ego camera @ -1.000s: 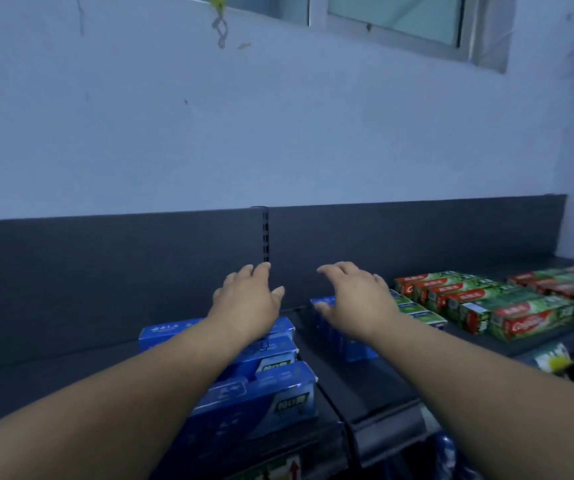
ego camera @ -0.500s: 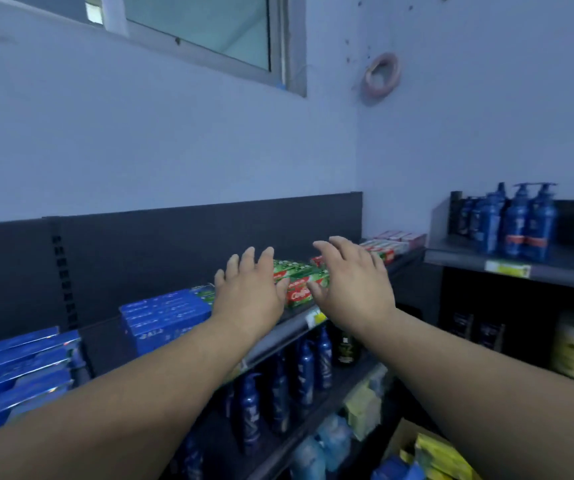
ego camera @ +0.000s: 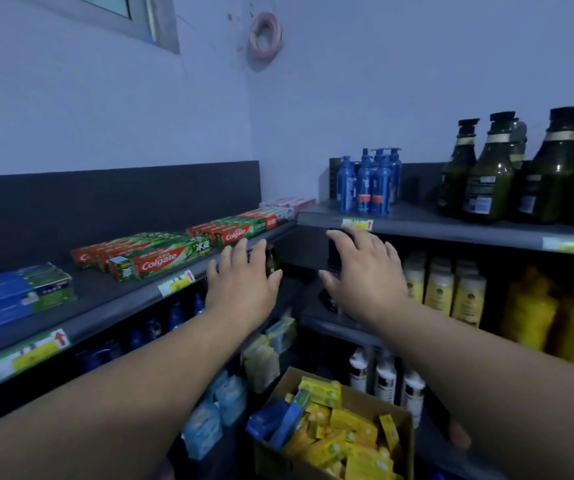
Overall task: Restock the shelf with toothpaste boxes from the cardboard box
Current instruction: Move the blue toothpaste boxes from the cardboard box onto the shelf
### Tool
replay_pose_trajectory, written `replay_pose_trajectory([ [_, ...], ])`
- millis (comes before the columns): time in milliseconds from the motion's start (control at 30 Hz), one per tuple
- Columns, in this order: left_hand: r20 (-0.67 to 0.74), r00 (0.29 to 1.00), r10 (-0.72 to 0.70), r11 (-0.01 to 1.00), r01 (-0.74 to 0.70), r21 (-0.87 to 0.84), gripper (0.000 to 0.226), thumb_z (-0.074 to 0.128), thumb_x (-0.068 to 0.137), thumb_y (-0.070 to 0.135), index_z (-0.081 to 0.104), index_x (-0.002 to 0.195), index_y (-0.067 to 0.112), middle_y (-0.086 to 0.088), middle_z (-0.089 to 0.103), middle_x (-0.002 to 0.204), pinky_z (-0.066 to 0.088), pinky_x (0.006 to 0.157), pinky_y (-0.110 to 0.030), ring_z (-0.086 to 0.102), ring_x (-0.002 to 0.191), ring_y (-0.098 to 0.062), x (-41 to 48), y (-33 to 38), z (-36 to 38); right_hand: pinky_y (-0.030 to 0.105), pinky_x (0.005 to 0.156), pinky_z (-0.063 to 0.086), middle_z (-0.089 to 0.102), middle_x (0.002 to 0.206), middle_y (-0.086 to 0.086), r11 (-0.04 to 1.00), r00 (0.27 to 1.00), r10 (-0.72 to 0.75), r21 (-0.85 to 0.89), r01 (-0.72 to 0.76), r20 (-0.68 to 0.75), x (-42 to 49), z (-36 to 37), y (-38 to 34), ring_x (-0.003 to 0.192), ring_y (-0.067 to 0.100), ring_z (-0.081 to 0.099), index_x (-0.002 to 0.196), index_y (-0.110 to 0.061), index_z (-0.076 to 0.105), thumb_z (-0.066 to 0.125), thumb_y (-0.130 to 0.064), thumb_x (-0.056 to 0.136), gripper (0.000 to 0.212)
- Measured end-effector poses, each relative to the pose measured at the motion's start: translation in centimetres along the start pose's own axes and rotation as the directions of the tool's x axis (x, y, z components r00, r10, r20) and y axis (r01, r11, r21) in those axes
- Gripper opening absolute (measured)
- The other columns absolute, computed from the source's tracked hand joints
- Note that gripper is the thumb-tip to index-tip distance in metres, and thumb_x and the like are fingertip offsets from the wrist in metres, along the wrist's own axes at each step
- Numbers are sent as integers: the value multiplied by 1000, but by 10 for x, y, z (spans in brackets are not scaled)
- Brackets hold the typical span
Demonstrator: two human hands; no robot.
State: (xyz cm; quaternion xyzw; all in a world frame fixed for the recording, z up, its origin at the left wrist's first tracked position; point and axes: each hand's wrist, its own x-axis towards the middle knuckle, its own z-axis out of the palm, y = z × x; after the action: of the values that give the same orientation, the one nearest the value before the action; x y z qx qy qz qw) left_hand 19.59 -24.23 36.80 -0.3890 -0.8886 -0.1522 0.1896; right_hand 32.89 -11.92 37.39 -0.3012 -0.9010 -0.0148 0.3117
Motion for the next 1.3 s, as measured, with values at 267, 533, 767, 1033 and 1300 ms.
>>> replay_pose_trajectory([
  [267,152,987,43,999,-38,-36,61,31,99,50,13,152,25,-6,11,160,11,117,-48,10,146,-29,6,21,78,50,117,20,23,157,-1,992,982,128,-28,-125,139,-21,53,65,143,24,24,147,-31,29,53,-50,92,63],
  [533,350,936,29,998,-10,-58,59,32,100,47,15,151,23,-5,12,160,11,116,-48,12,145,-28,33,-22,198,49,117,20,23,157,0,974,909,225,-100,-203,349,-22,170,86,143,26,24,147,-29,28,50,-49,94,60],
  [767,510,859,31,998,-1,-58,61,38,96,48,22,148,20,-6,24,155,24,113,-45,25,140,-26,61,-88,310,47,116,20,24,156,1,950,796,312,-147,-276,518,-3,286,76,142,27,25,148,-30,28,48,-49,95,60],
  [1033,701,714,7,996,56,-66,69,42,96,50,15,151,19,-8,17,159,22,114,-41,19,144,-26,49,-126,410,44,112,30,24,156,-1,929,675,361,-184,-322,643,-4,380,68,140,27,30,147,-29,27,51,-47,95,61],
  [1300,850,526,-20,977,191,-95,86,62,83,53,19,149,19,-4,22,154,33,108,-35,32,137,-24,12,-132,482,38,104,38,26,155,-3,924,566,342,-156,-350,750,-30,464,76,135,24,38,146,-32,29,53,-45,94,59],
])
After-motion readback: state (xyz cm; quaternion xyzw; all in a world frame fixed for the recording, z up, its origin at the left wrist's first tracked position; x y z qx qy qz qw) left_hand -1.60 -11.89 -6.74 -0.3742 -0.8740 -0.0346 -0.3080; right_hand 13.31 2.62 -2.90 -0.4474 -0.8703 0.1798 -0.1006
